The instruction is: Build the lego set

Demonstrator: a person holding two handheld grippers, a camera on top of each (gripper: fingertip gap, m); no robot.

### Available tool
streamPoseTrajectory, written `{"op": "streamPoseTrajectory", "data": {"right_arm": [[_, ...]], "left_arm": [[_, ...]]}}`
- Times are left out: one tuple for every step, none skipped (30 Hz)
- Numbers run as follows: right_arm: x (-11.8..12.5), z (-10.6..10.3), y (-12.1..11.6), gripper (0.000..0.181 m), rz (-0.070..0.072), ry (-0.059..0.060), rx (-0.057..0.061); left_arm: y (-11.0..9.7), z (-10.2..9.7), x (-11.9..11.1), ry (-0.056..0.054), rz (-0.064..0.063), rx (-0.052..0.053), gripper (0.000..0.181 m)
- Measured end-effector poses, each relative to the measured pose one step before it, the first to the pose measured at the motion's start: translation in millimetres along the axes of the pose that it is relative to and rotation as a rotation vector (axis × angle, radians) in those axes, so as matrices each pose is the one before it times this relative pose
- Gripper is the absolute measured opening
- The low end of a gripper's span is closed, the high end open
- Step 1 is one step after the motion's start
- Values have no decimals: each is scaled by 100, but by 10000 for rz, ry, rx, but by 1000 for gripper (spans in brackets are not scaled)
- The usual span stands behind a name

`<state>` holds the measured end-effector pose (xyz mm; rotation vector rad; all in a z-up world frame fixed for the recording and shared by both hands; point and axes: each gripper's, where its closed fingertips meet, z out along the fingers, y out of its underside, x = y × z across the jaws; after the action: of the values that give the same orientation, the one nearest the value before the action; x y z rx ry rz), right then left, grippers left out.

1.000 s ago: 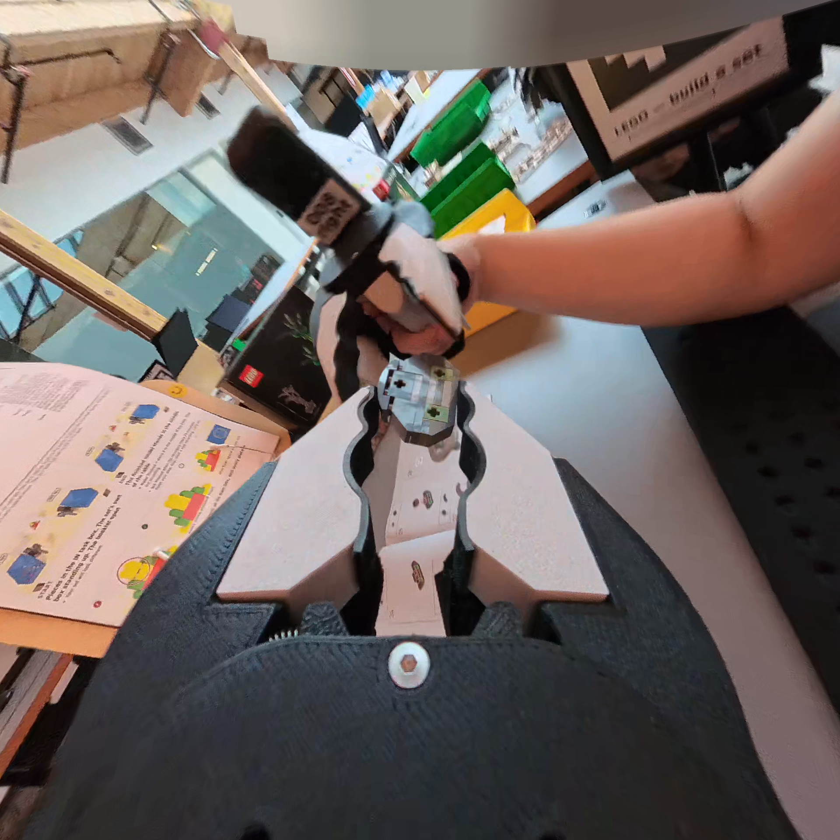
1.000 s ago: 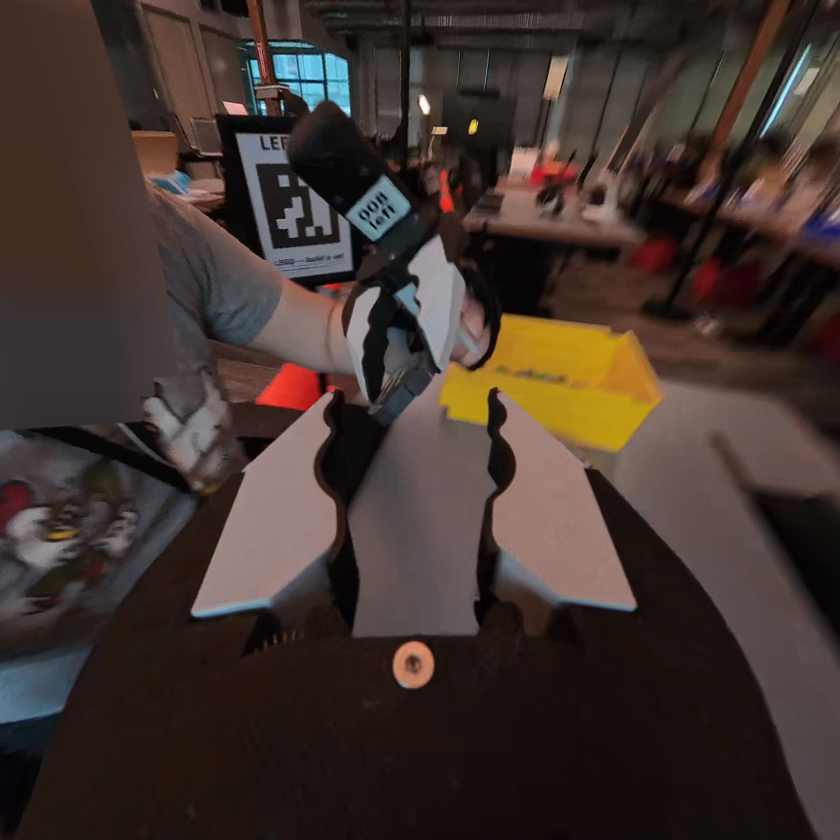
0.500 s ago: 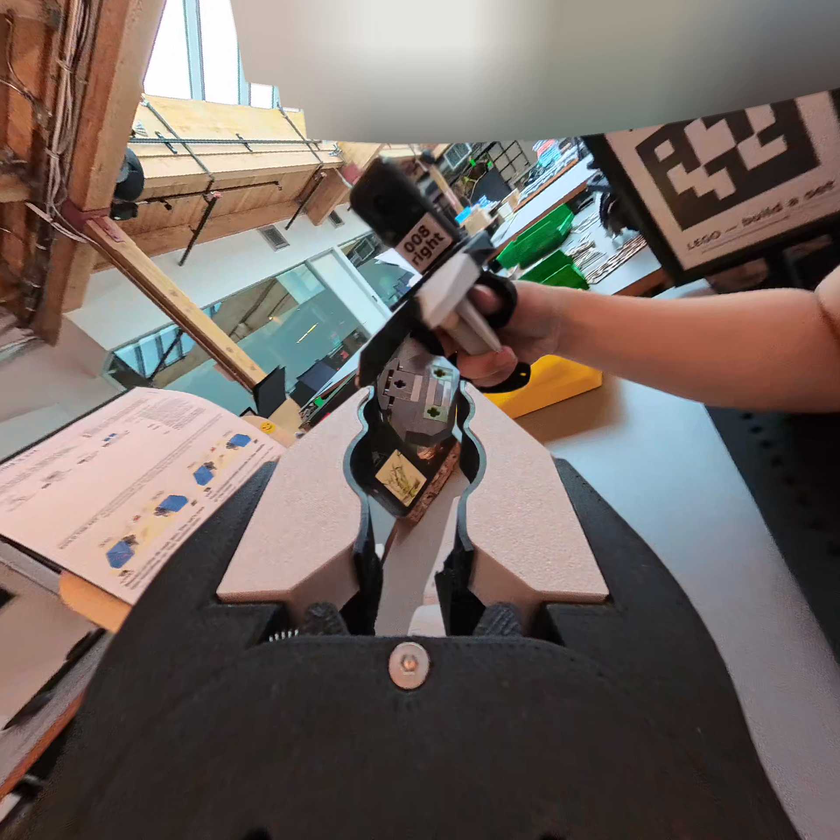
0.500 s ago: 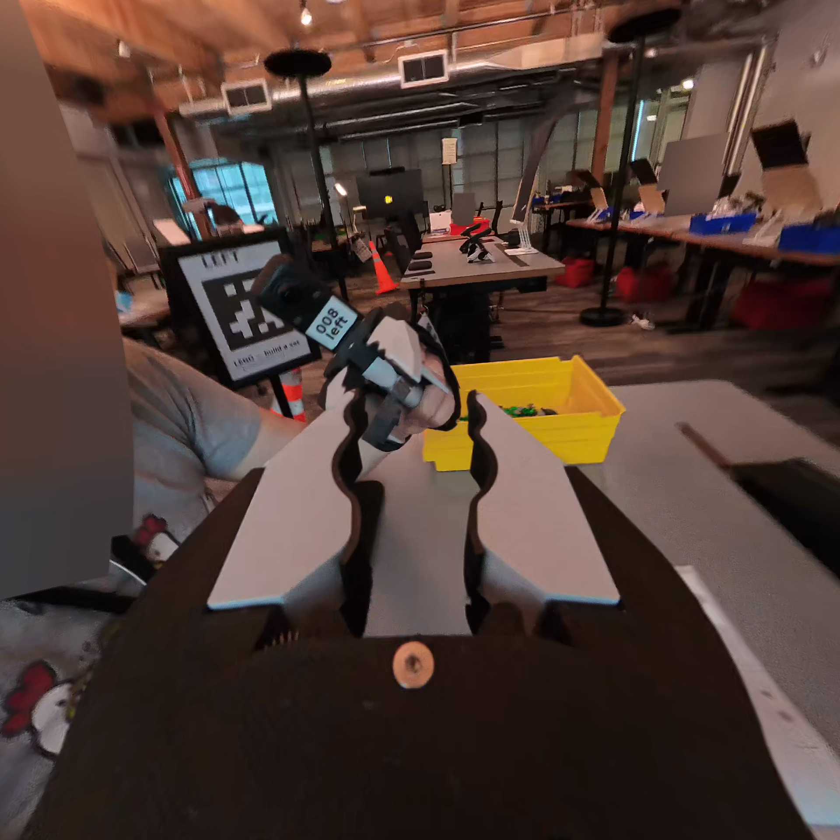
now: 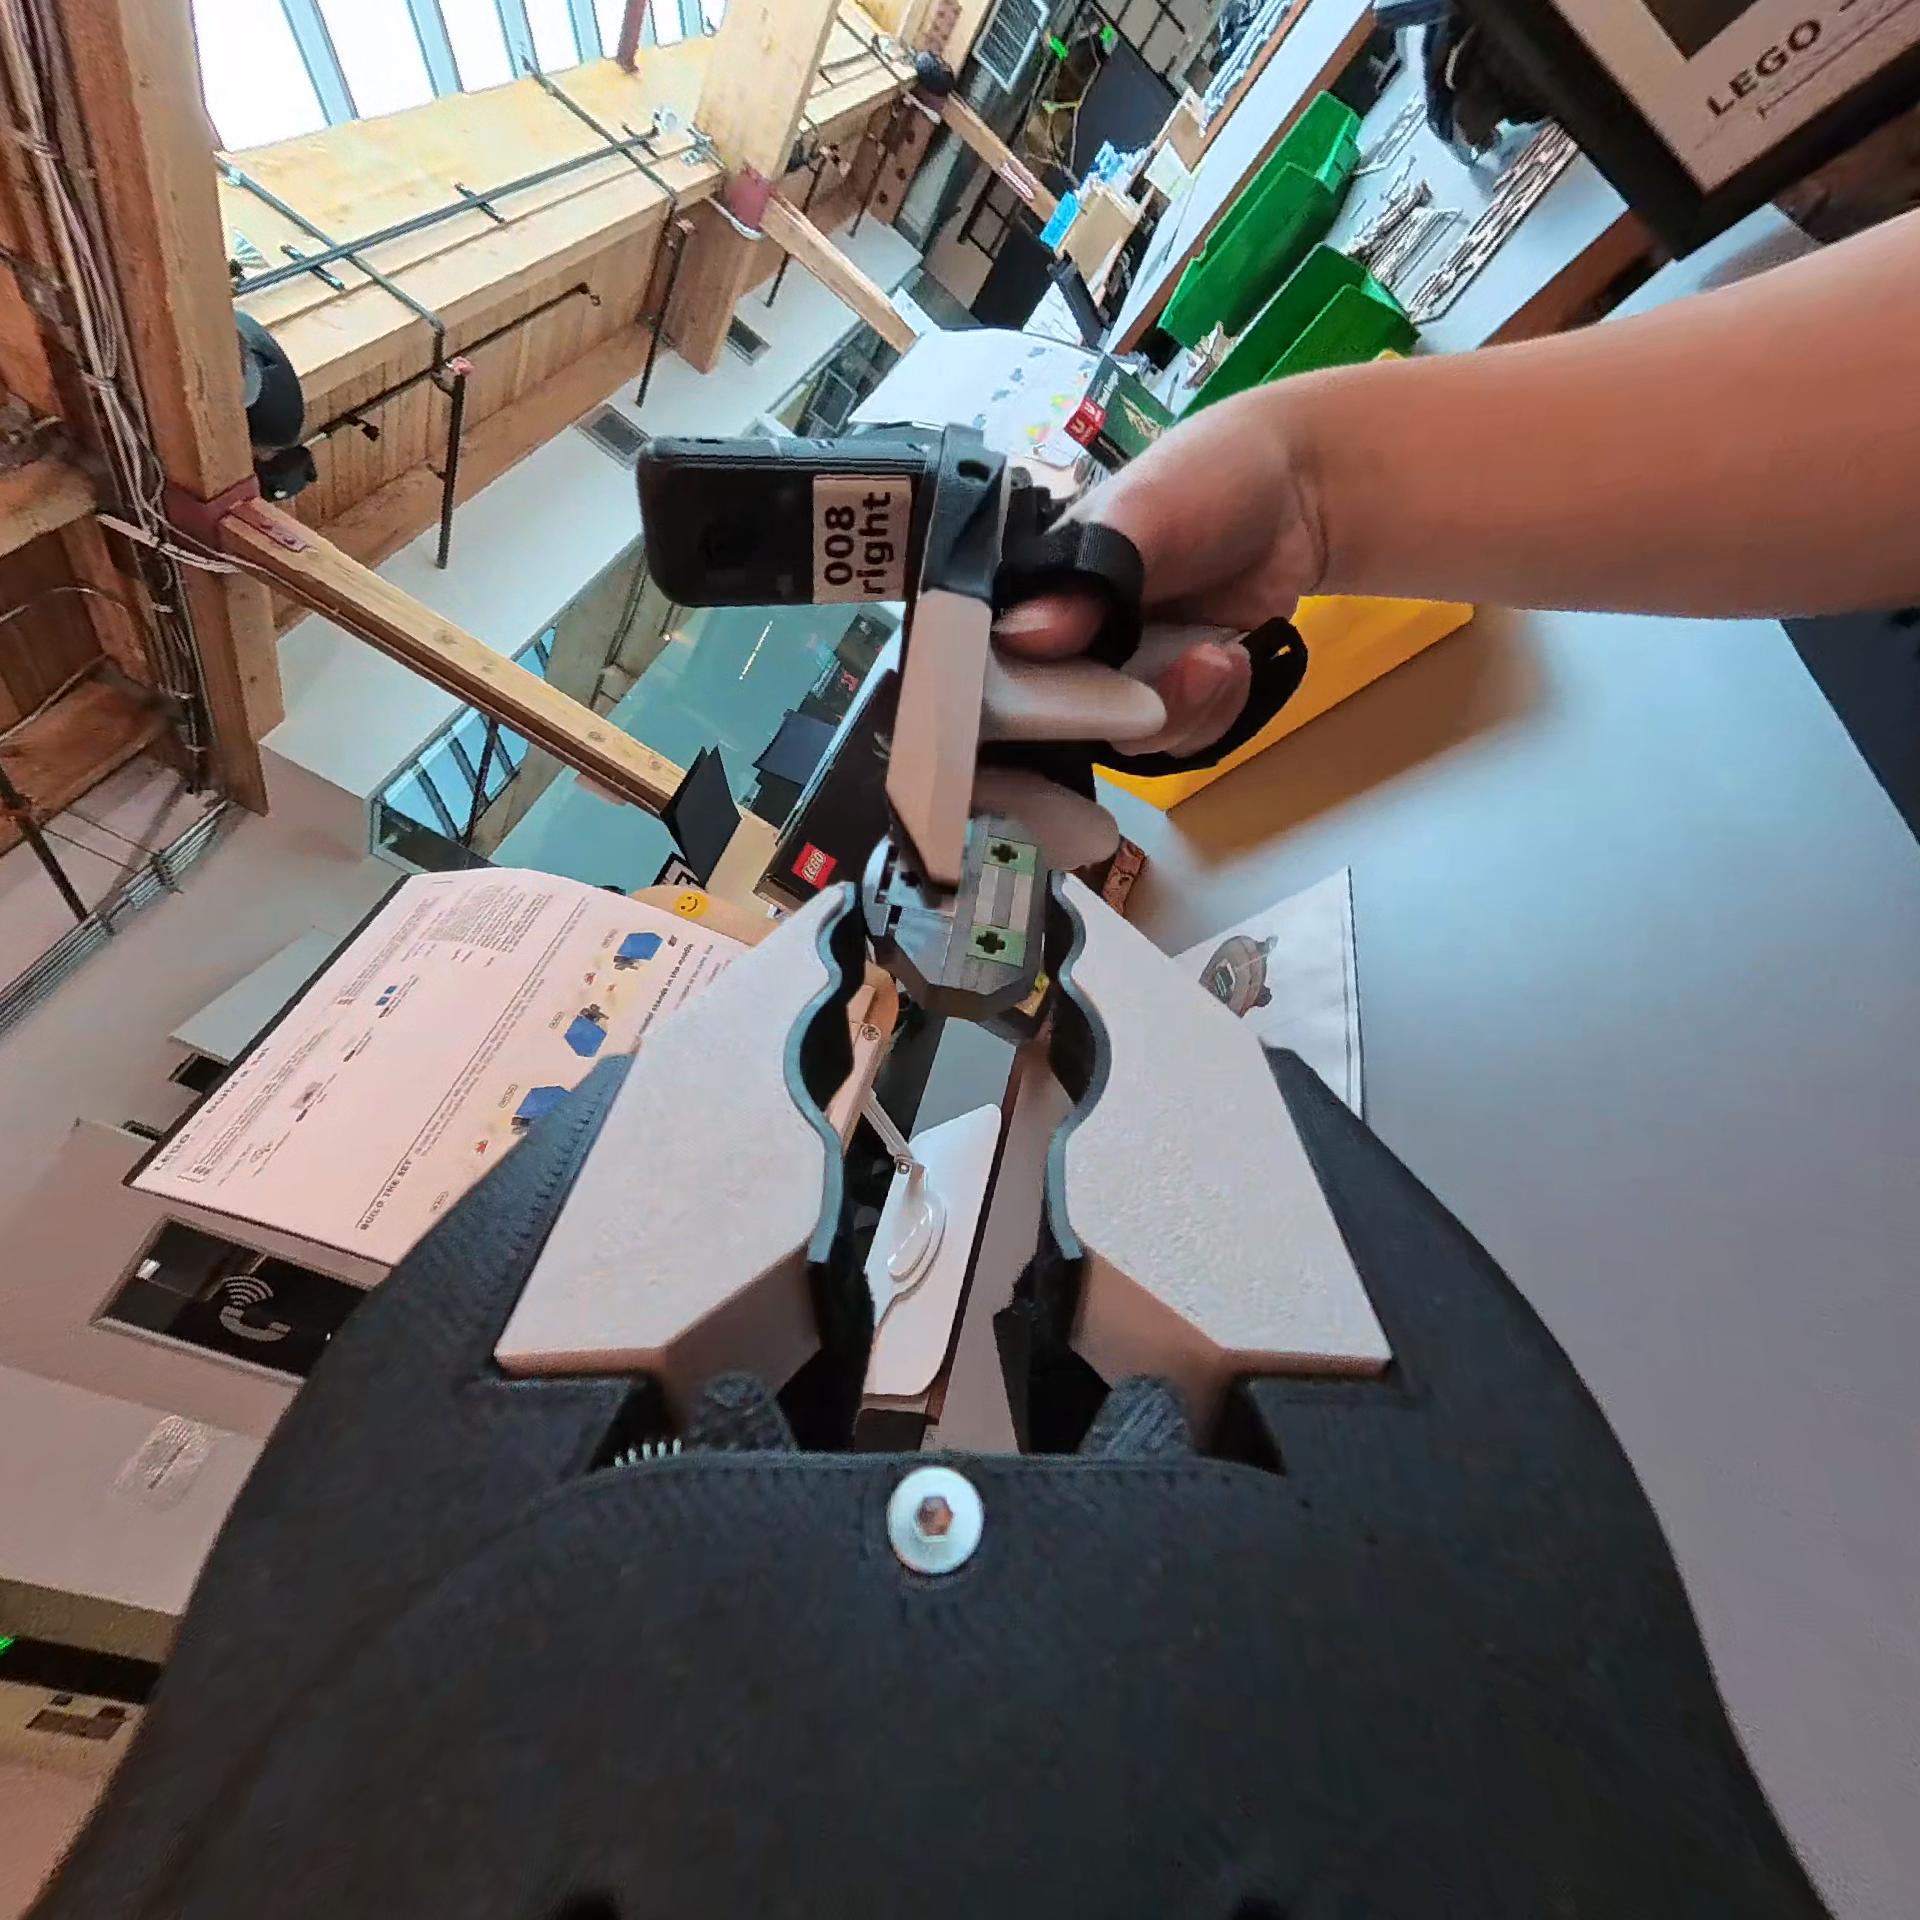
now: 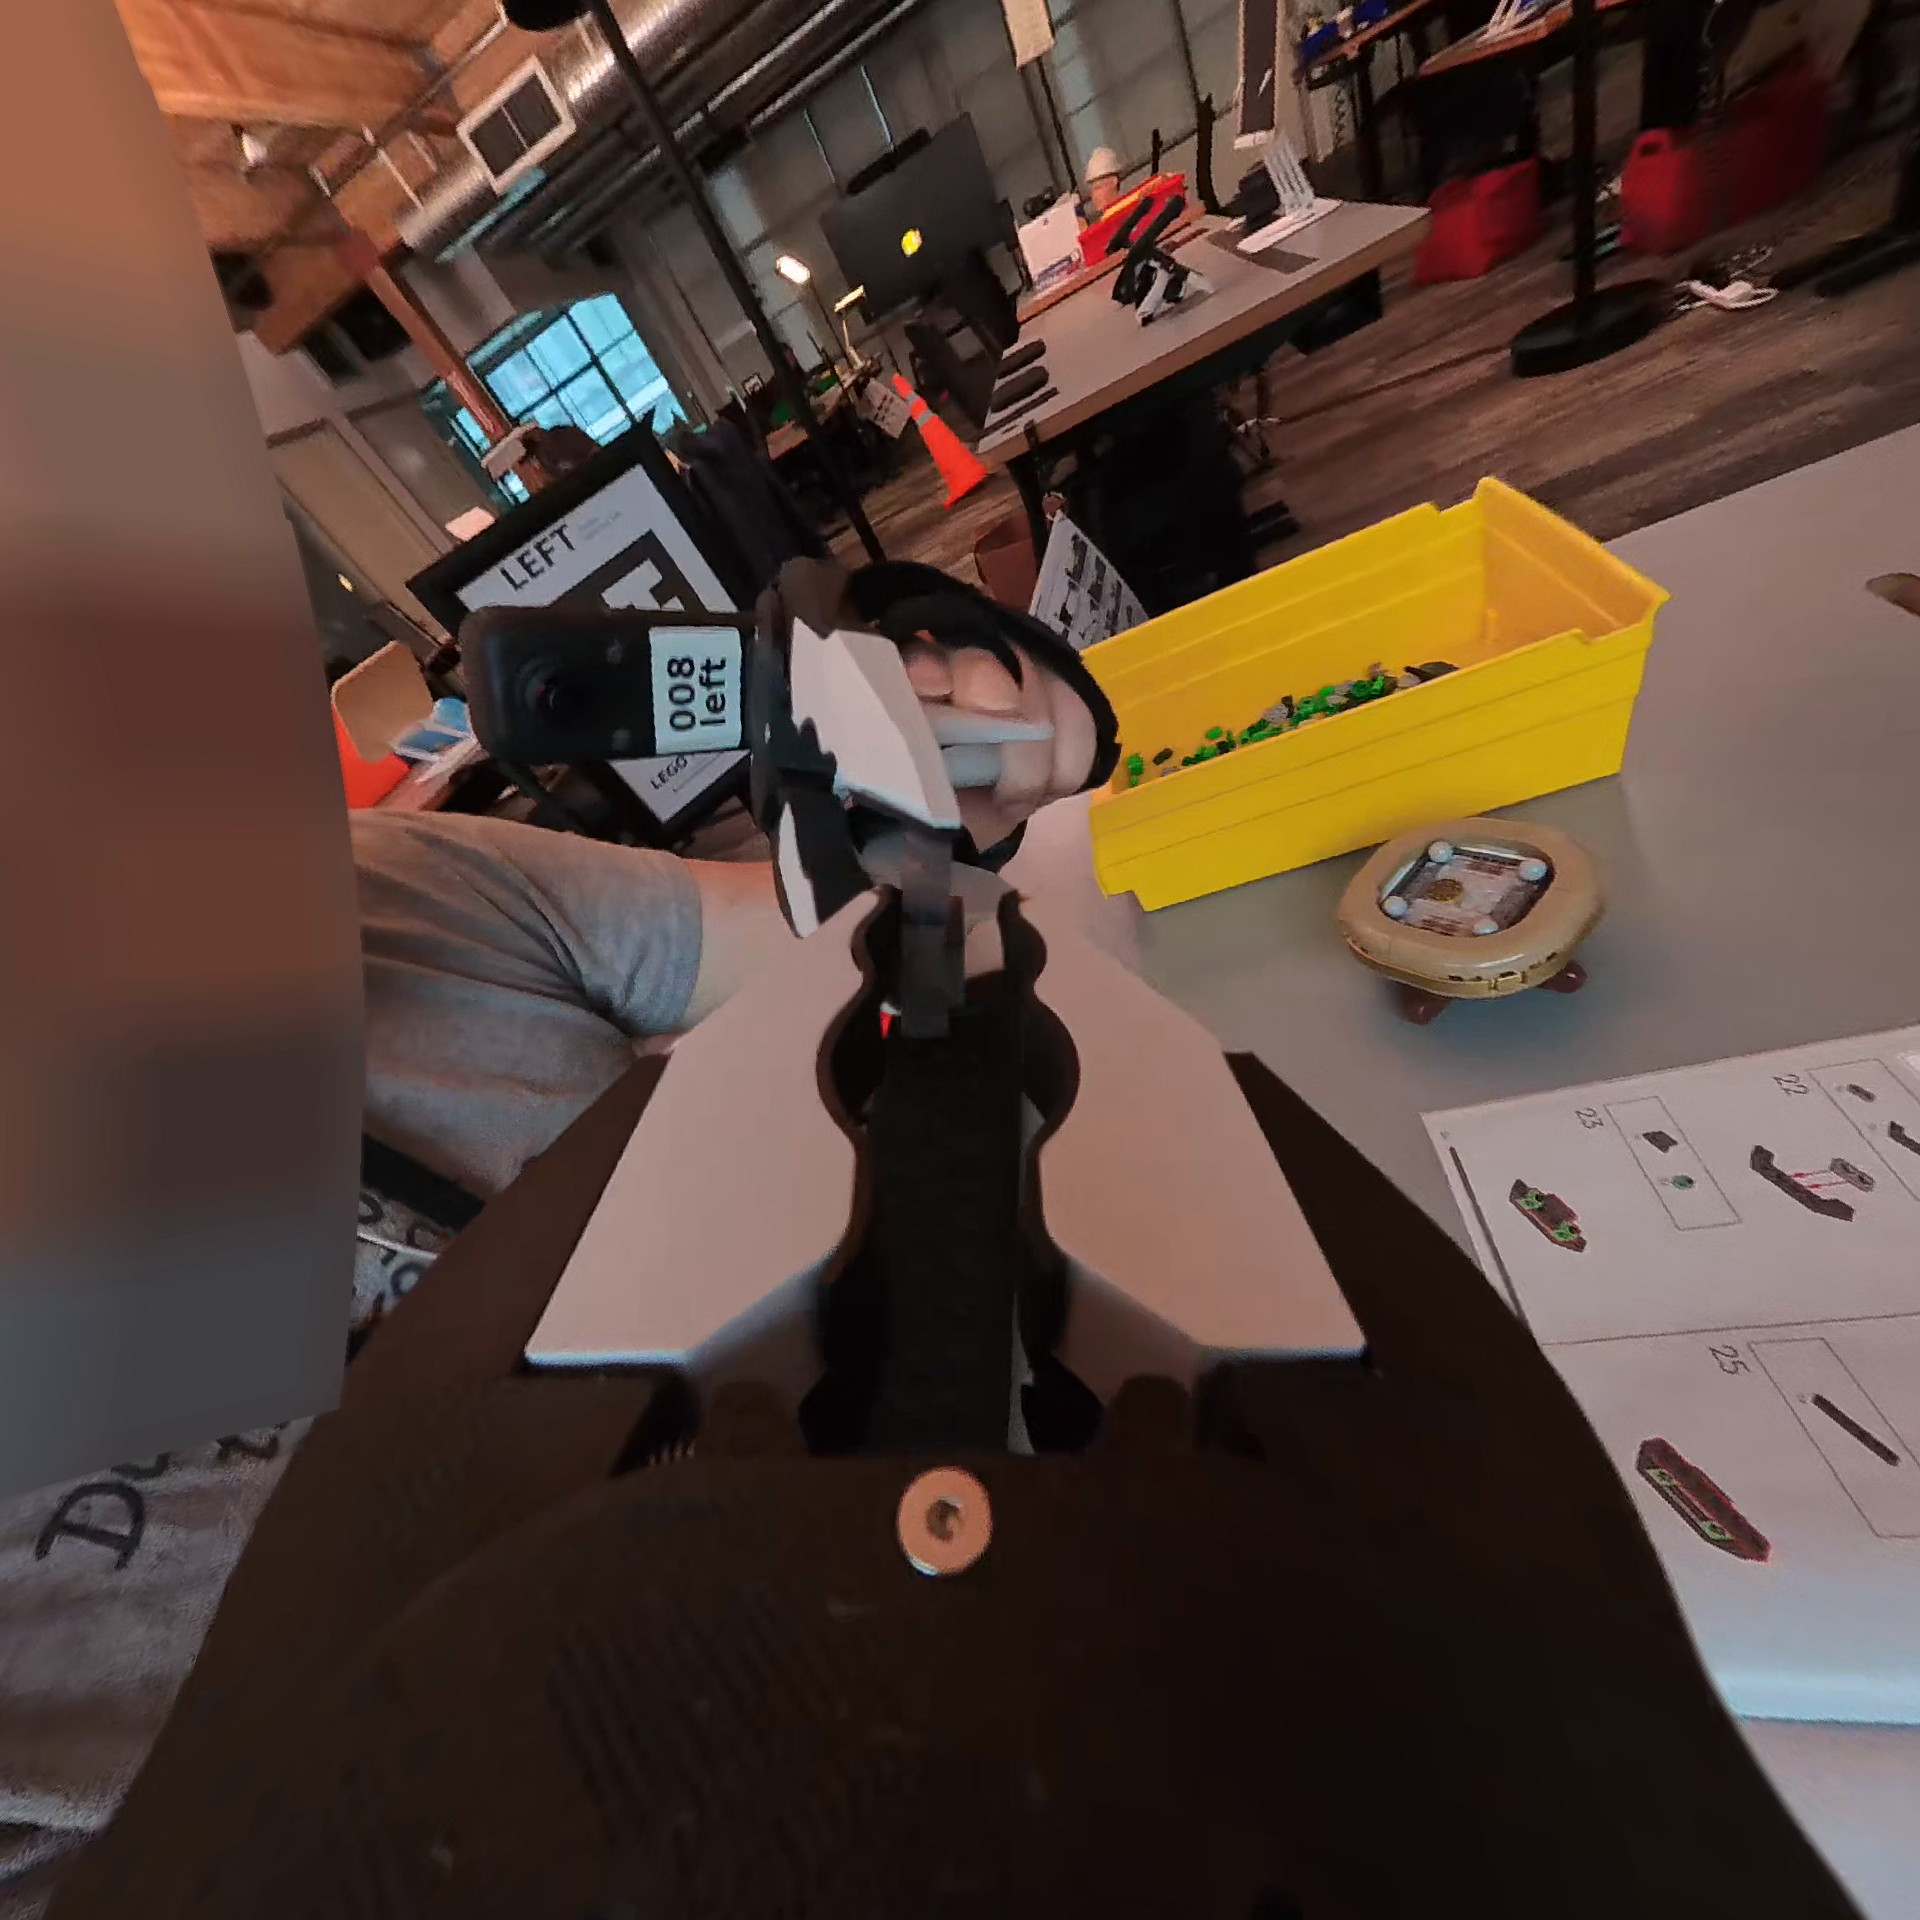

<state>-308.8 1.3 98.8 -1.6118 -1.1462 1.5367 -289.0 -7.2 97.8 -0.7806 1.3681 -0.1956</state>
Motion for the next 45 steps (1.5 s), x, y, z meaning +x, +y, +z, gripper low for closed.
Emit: {"op": "streamPoseTrajectory", "data": {"right_arm": [[-208, 34, 288, 17, -123, -129, -182], [-43, -5, 288, 19, -99, -15, -172], [147, -44, 214, 22, -107, 119, -146], [63, -70, 200, 23, -173, 80, -123], [-72, -88, 225, 23, -129, -1, -145], [-107, -120, 140, 23, -83, -18, -106], [-158, -139, 5, 24, -236, -8, -27], [-195, -114, 3, 28, -558, 40, -21], [148, -140, 31, 38, -833, 296, -30], [728, -220, 44, 45, -757, 668, -15], [623, -215, 78, 39, -175, 433, -27], [-194, -101, -77, 32, 625, -309, 51], [-435, -58, -418, 24, 1057, -633, 262], [-341, -24, -678, 23, 965, -629, 480], [-179, 27, -471, 24, 632, -476, 374], [87, 71, -87, 24, 320, -218, 117], [473, 102, 231, 25, 159, 103, -99], [539, 126, 332, 26, 6, 259, -195], [153, 137, -29, 26, -107, 107, 14], [-221, 112, -121, 23, -101, -72, 57], [-218, 56, 65, 20, -47, -47, -82], [-22, 9, 98, 18, -58, 78, -93], [39, -27, 104, 16, -71, 119, -76], [20, -13, 154, 13, -37, 69, -94], [-21, 1, 112, 9, -9, 13, -78], [-126, 19, -18, 7, -23, -57, 18], [0, 21, 29, 7, -16, -7, -16], [5, 16, 24, 7, 28, -19, -14], [0, 21, 12, 7, 22, -38, 5], [-13, 13, 12, 7, 44, -57, 21], [-47, 23, 7, 7, 96, -96, 18], [-105, -2, -22, 7, 121, -125, 32], [-2, -38, -163, 9, 135, -57, 100], [33, -71, -174, 8, 46, -4, 108], [-14, -37, -17, 8, -18, -5, 16], [-21, 5, 51, 7, 4, 4, -29], [-82, 45, 53, 7, -27, -18, -38], [-49, 54, 27, 7, -12, 8, -22], [-18, 36, -47, 7, 40, 9, 25], [49, 29, -44, 6, 5, 43, 17], [52, -3, -17, 6, -109, 51, 10], [51, -11, 89, 6, -88, 51, -59], [35, -20, 86, 6, -142, 48, -63], [58, -10, 58, 6, -118, 60, -44], [76, -19, 40, 6, -110, 87, -51]], "left_arm": [[37, 23, 119, 66, -22, -25, 33], [8, 22, 72, 34, -14, -8, 32], [-22, 4, 38, 17, -1, 3, 33], [-30, 5, 64, 35, -1, -3, 33], [0, 16, 79, 45, 6, -20, 33], [-19, 14, 57, 23, 19, -12, 32], [-3, 9, 43, 23, -1, -8, 33], [19, 6, 60, 35, -52, -14, 32], [17, 3, 47, 32, -72, -2, 32], [-1, -27, 30, 14, -68, 25, 32], [-21, -41, -13, -9, -62, 46, 32], [2, -45, -32, -27, -27, 23, 32], [45, -37, -23, -31, 26, -9, 32], [39, -2, 15, -15, 26, -20, 32], [22, 22, 42, 11, 4, -9, 32], [0, 42, 54, 25, -2, -7, 32], [32, 71, 70, 28, 9, -24, 32], [59, 65, 28, 10, 24, -39, 32], [90, 67, 31, 10, 35, -61, 32], [119, 63, 64, 36, 21, -58, 32], [54, 40, 67, 41, -13, -19, 32], [31, 25, 27, 20, -18, 0, 32], [29, 11, 16, 15, -7, -1, 32], [31, 7, -1, 10, -4, -7, 32], [31, -1, 2, 14, -4, -4, 32], [9, 6, 25, 27, -10, -1, 32], [-4, -13, 18, 25, -12, 4, 32], [9, -16, 20, 23, -8, -1, 32], [8, -12, 11, 9, -1, -4, 32], [-8, -22, 21, 5, 3, 4, 32], [-33, -25, 19, 10, -9, 16, 32], [-65, -28, 22, 12, -14, 31, 32], [-70, -13, 38, 26, -16, 26, 32], [-15, 5, 34, 19, -1, -9, 32], [24, 15, -9, -8, 26, -27, 32], [-4, 21, 30, 16, 18, -5, 32], [-36, 7, 55, 34, -14, 16, 32], [-49, 13, 49, 28, -16, 25, 32], [-31, 20, 62, 27, -2, 12, 31], [5, 17, 33, 13, 6, -11, 31], [53, 27, -8, -12, 13, -35, 32], [67, 23, 33, 18, 13, -33, 32], [50, 20, 57, 37, -5, -16, 32], [55, 25, 49, 15, -5, -19, 32], [70, 37, 22, -5, 9, -30, 32]]}}
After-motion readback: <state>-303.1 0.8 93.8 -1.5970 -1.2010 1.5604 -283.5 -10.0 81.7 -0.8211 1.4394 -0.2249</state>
